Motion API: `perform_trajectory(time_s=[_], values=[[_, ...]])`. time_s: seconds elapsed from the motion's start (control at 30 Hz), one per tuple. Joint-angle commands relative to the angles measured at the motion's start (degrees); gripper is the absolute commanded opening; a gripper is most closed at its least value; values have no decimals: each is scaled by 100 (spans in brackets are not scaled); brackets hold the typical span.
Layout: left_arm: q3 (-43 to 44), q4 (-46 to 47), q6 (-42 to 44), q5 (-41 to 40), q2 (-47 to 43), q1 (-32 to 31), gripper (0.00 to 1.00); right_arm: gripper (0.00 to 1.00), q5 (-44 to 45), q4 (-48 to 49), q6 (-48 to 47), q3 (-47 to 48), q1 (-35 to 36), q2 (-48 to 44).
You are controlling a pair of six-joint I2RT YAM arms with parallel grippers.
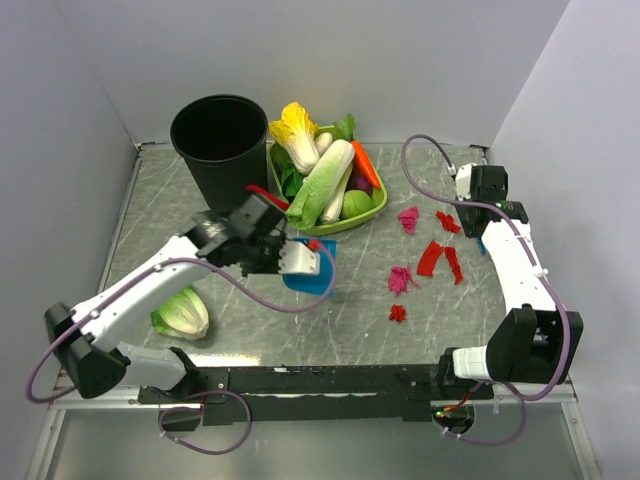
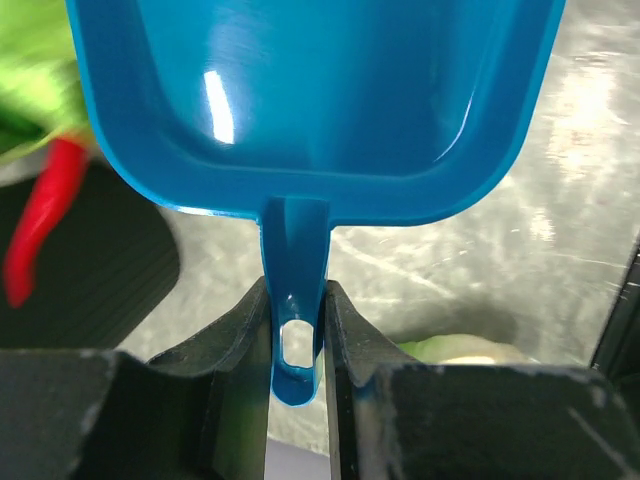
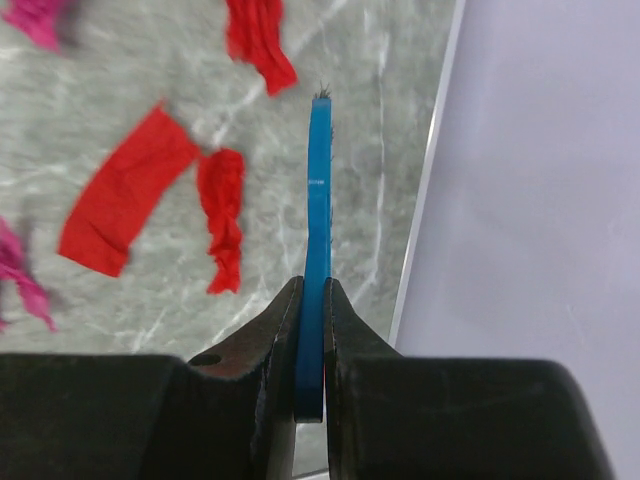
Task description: Sweep away the paper scraps from the table
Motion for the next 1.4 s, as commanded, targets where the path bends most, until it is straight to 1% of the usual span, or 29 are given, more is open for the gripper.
perform_trajectory(time_s=[0.0,0.07,0.17,0.3,0.37,0.47,0.57,0.6,0.63,0.67,0.7,0.73,0.83,0.87,0.97,1.07,1.17,1.3,1.33,1.37], values=[[-207,402,-140,-42,266,-468,1,0,172,-57,75,-207,-389,81],[-321,560,-193,-112,503,-661,1,0,-72,-162,92,-321,-556,90],[-383,789,-385,-25,837,-767,1,0,-232,-163,93,-515,-592,72],[-594,1184,-615,-191,1207,-767,1,0,-565,-250,172,-603,-557,159],[-830,1308,-685,-191,1365,-768,1,0,-645,-329,285,-594,-540,247],[-1086,1571,-843,-191,1488,-767,1,0,-742,-418,382,-612,-329,397],[-1253,1861,-1080,-191,1602,-759,1,0,-909,-435,523,-673,101,432],[-1280,1923,-1142,-400,1672,-759,1,0,-953,-470,567,-665,276,432],[-1315,2036,-1229,-446,1717,-767,1,0,-1101,-557,663,-673,643,432],[-1350,2099,-1274,-498,1734,-768,1,0,-1111,-602,707,-673,847,380],[-1377,2134,-1292,-577,1796,-768,1,0,-1277,-628,743,-665,1032,354],[-1403,2152,-1353,-647,1831,-768,1,0,-1426,-742,795,-665,1399,319],[-1499,2239,-1449,-736,1902,-759,1,0,-1734,-1049,857,-638,1823,187],[-1526,2301,-1476,-736,1902,-767,1,0,-2083,-1129,866,-586,1964,117],[-1614,2406,-1582,-692,1884,-759,1,0,-2516,-1339,936,-428,2009,-59],[-1658,2477,-1661,-692,1919,-759,2,0,-2675,-1524,849,-113,1992,-165],[-1658,2530,-1661,-710,1981,-759,2,0,-2544,-1525,918,99,1974,-270],[-1597,2468,-1608,-613,2086,-750,1,0,-1852,-1394,1366,91,1930,-192],[-1570,2442,-1573,-587,2095,-759,1,0,-1554,-1376,1611,65,1887,-157],[-1570,2433,-1556,-587,2104,-750,1,0,-1516,-1367,1683,-5,1843,-104]])
